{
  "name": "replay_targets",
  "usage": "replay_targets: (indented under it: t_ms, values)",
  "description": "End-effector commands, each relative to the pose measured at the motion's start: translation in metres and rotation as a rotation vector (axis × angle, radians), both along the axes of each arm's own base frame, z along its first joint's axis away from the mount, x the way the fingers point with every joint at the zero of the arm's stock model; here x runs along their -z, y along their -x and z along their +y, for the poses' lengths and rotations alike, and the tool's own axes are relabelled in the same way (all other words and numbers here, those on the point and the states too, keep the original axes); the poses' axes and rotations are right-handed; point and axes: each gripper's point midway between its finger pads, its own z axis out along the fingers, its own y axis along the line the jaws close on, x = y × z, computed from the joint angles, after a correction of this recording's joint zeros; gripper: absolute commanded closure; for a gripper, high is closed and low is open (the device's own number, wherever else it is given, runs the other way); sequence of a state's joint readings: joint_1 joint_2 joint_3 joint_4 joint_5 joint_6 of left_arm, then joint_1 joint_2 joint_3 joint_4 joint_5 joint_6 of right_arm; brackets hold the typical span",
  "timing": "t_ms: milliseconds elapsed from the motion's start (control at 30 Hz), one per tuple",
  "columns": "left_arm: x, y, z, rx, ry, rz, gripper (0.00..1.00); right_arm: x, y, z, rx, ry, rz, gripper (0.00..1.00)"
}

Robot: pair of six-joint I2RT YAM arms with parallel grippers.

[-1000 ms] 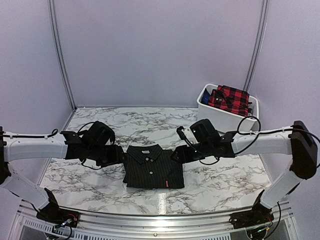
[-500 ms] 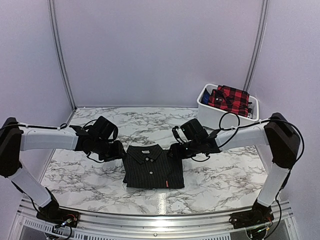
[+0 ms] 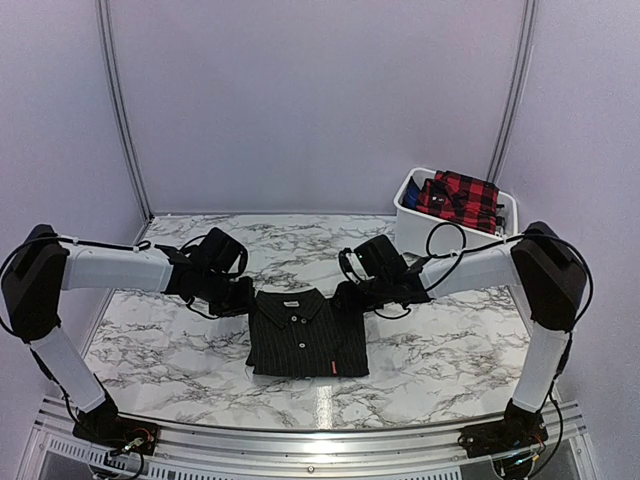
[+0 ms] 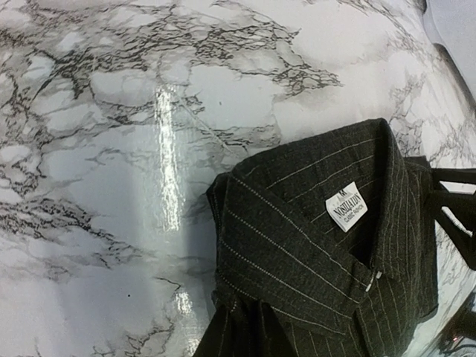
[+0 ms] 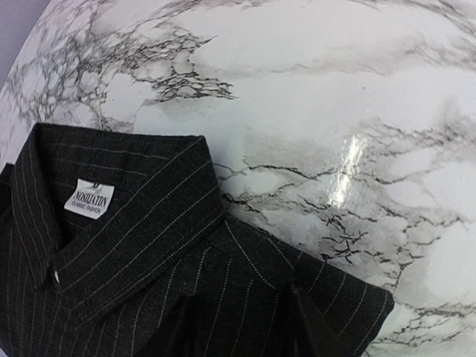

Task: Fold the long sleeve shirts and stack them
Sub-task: Adjust the square-folded shirt at the center of the board.

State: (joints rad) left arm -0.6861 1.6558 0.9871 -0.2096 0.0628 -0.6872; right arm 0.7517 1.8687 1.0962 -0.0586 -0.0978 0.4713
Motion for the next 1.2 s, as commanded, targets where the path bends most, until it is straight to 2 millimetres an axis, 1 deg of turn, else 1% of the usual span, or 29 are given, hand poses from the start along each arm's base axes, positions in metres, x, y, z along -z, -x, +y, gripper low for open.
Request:
replay_targets:
  t_ms: [0,67,133,233,367,433,500,567,633,767,833,933,967,1033,1100,1167]
  values:
    - [-0.008,-0.010,-0.010,0.025,0.030,-0.025,0.91,-0.013,-0.014,0.008,0.009,-0.039,-0.036,0.75]
    - [-0.010,-0.011,-0.013,0.035,0.039,-0.027,0.96,-0.015,-0.013,0.008,0.008,-0.038,-0.037,0.89]
    - [-0.015,-0.013,-0.016,0.045,0.047,-0.040,1.00,-0.020,-0.012,0.006,0.008,-0.036,-0.044,1.00]
    - [-0.026,-0.015,-0.019,0.061,0.064,-0.061,1.00,-0.033,-0.010,0.002,0.017,-0.035,-0.058,1.00]
    - [-0.044,-0.018,-0.024,0.081,0.086,-0.100,1.00,-0.062,-0.002,-0.010,0.051,-0.026,-0.105,1.00]
    - [-0.048,-0.020,-0.026,0.096,0.086,-0.108,1.00,-0.071,0.005,-0.020,0.080,-0.020,-0.118,1.00]
    - [-0.048,-0.022,-0.029,0.111,0.079,-0.105,1.00,-0.075,0.010,-0.032,0.114,-0.011,-0.127,1.00]
    - [-0.045,-0.026,-0.033,0.119,0.074,-0.099,1.00,-0.073,0.016,-0.044,0.152,-0.005,-0.120,1.00]
    - [-0.045,-0.031,-0.040,0.132,0.080,-0.098,1.00,-0.066,0.020,-0.056,0.183,0.015,-0.115,1.00]
    - [-0.034,-0.047,-0.049,0.141,0.046,-0.098,1.00,-0.044,0.021,-0.073,0.229,0.045,-0.090,1.00]
    - [-0.016,-0.056,-0.049,0.128,0.010,-0.075,1.00,-0.031,0.017,-0.077,0.238,0.053,-0.083,1.00]
    - [0.000,-0.067,-0.044,0.085,-0.027,-0.054,1.00,-0.012,0.006,-0.078,0.233,0.076,-0.065,1.00]
    - [0.004,-0.070,-0.042,0.075,-0.033,-0.050,0.98,-0.007,0.004,-0.077,0.229,0.086,-0.059,1.00]
    - [0.006,-0.075,-0.041,0.075,-0.044,-0.055,0.82,-0.002,0.001,-0.077,0.226,0.103,-0.048,1.00]
    - [0.000,-0.080,-0.038,0.069,-0.046,-0.072,0.70,-0.002,0.002,-0.079,0.234,0.106,-0.045,1.00]
    - [-0.010,-0.080,-0.032,0.056,-0.038,-0.089,0.53,-0.005,0.003,-0.083,0.249,0.114,-0.052,1.00]
